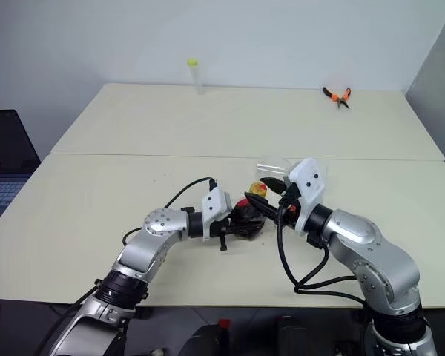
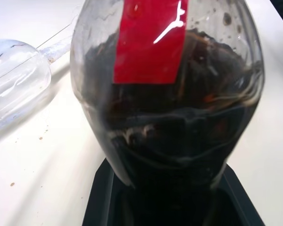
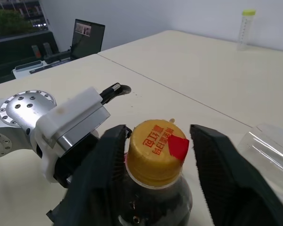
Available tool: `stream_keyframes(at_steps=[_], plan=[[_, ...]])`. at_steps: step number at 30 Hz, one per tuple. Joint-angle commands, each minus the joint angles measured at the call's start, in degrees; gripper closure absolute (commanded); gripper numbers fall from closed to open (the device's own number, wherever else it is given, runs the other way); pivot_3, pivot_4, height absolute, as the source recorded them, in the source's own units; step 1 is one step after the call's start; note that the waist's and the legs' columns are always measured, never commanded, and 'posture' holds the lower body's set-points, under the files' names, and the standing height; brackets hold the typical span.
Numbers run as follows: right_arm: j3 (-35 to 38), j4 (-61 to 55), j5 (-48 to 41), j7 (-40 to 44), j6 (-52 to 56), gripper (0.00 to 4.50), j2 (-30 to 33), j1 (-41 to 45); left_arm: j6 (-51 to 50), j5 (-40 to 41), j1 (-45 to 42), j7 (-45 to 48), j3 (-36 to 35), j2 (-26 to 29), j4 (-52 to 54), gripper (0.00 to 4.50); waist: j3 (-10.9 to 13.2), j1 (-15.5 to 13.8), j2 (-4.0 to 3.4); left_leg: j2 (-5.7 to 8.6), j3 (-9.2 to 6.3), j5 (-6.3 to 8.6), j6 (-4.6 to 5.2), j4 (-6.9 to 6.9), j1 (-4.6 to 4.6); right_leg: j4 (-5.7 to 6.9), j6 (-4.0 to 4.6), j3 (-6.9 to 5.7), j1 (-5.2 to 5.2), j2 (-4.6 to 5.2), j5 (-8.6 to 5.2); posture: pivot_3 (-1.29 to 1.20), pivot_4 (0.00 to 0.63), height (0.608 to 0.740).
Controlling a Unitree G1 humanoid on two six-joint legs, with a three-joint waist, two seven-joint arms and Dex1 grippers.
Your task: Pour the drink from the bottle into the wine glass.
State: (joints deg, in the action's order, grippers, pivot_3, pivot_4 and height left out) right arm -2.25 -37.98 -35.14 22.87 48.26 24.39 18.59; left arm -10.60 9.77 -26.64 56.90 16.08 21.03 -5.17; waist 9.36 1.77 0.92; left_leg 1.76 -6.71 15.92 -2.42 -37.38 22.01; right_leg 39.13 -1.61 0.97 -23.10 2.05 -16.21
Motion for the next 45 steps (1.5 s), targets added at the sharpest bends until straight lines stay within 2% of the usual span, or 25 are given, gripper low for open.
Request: stream_keyframes(at_steps=[1,5,8,12,16,19,21,24,25,29,32,36,41,45], plan=[[2.4,-1.2,-3.0,0.5,0.0,3.25,-0.5,1.1,1.3,0.1,-0.5,0.3,-0.2,0.0,1.7,3.71,0.0,0.0,0.00,0.00,0.00,0.00,0.00,0.00,0.00,0.00,0.00,0.00,0.00,0.00,0.00,0.00,0.150,0.740],[3.8,1.2,-5.6,6.4,-0.4,3.25,2.8,1.9,1.1,0.3,-0.2,0.7,-0.1,0.2,2.2,3.71,0.0,0.0,0.00,0.01,0.00,0.00,0.00,0.00,0.00,0.00,0.00,0.00,0.00,0.00,0.00,0.00,0.150,0.740],[2.1,7.4,-3.1,17.7,-4.2,3.25,10.6,3.9,0.6,0.9,0.0,1.5,0.3,0.1,2.9,3.72,0.0,0.0,0.00,0.04,0.04,0.01,0.02,-0.01,-0.02,-0.01,0.00,-0.01,0.03,-0.04,0.00,0.00,0.150,0.740],[-3.8,18.5,4.3,32.1,-13.0,3.25,20.5,10.3,0.3,1.4,0.2,2.3,0.8,0.3,4.0,3.75,0.0,0.0,0.00,0.06,0.28,0.02,0.04,-0.02,-0.11,-0.06,-0.01,-0.02,0.15,-0.05,0.00,0.00,0.150,0.740],[-7.8,26.8,7.7,40.9,-19.0,3.25,23.0,17.7,0.1,1.4,0.3,2.1,1.0,0.3,4.5,3.76,0.0,0.1,0.01,0.00,0.29,0.03,0.05,-0.03,-0.17,-0.09,-0.01,-0.07,0.25,-0.08,0.00,0.00,0.150,0.740],[-9.0,29.3,8.7,43.8,-21.1,3.25,22.7,19.7,0.1,1.4,0.6,1.9,1.1,0.4,4.9,3.76,0.0,0.0,0.01,-0.01,0.28,0.03,0.04,-0.08,-0.14,-0.09,-0.01,-0.07,0.25,-0.07,0.00,0.00,0.150,0.740],[-8.5,27.7,6.5,44.4,-18.9,3.25,22.2,20.0,0.0,1.3,0.8,1.7,0.9,0.5,5.0,3.76,0.0,0.0,0.01,-0.01,0.27,0.02,0.04,-0.13,-0.12,-0.09,-0.01,-0.05,0.25,0.00,0.00,0.00,0.150,0.740],[-5.7,23.0,1.6,41.6,-13.8,3.25,20.8,18.5,-0.3,1.3,1.2,1.1,0.5,0.5,5.3,3.76,0.0,0.0,0.01,-0.02,0.10,0.02,0.04,-0.15,-0.11,-0.09,-0.01,-0.04,0.24,0.12,0.00,0.00,0.150,0.740],[-4.5,21.1,0.3,40.1,-12.4,2.49,20.3,17.6,-0.4,1.3,1.3,0.9,0.4,0.6,5.4,3.76,0.0,-0.1,0.01,-0.02,0.05,0.02,0.03,-0.15,-0.11,-0.09,-0.01,-0.04,0.23,0.13,0.00,0.00,0.150,0.740],[4.4,12.5,-6.4,27.8,-6.8,1.17,15.4,12.7,-0.3,1.2,1.6,0.0,-0.1,0.4,5.4,3.76,0.0,-0.2,0.01,0.00,-0.22,0.02,0.02,-0.24,0.02,-0.09,0.00,-0.06,0.23,0.15,0.00,0.00,0.150,0.740],[9.1,5.1,-9.8,19.0,-4.4,1.16,11.7,8.1,-0.2,1.3,1.5,-0.4,-0.3,0.3,4.7,3.76,0.0,-0.3,0.01,0.00,-0.33,0.02,0.02,-0.28,0.04,-0.07,0.00,-0.05,0.24,0.15,0.00,0.00,0.150,0.740],[7.3,-2.0,-8.0,10.1,-3.5,1.16,7.9,3.6,0.2,1.2,1.0,-0.1,0.2,0.0,3.7,3.76,0.0,-0.2,0.00,0.03,-0.34,0.03,0.03,-0.32,0.06,-0.06,-0.01,-0.07,0.26,0.14,0.00,0.00,0.150,0.740],[-1.1,-3.3,5.1,1.3,-7.4,1.16,5.4,1.8,1.1,0.8,-0.8,0.3,0.5,-0.9,1.3,3.79,0.0,-0.1,-0.01,0.04,-0.33,0.02,0.03,-0.32,0.03,-0.03,-0.01,-0.13,0.25,0.05,0.00,0.00,0.150,0.740],[-2.7,-1.5,9.7,-0.8,-9.6,1.16,4.3,0.4,1.7,0.7,-1.5,0.6,0.6,-1.4,0.3,3.81,0.0,-0.1,-0.01,0.17,-0.32,0.00,-0.01,-0.32,0.05,-0.04,-0.03,-0.15,0.25,0.02,-0.01,0.00,0.150,0.740]])
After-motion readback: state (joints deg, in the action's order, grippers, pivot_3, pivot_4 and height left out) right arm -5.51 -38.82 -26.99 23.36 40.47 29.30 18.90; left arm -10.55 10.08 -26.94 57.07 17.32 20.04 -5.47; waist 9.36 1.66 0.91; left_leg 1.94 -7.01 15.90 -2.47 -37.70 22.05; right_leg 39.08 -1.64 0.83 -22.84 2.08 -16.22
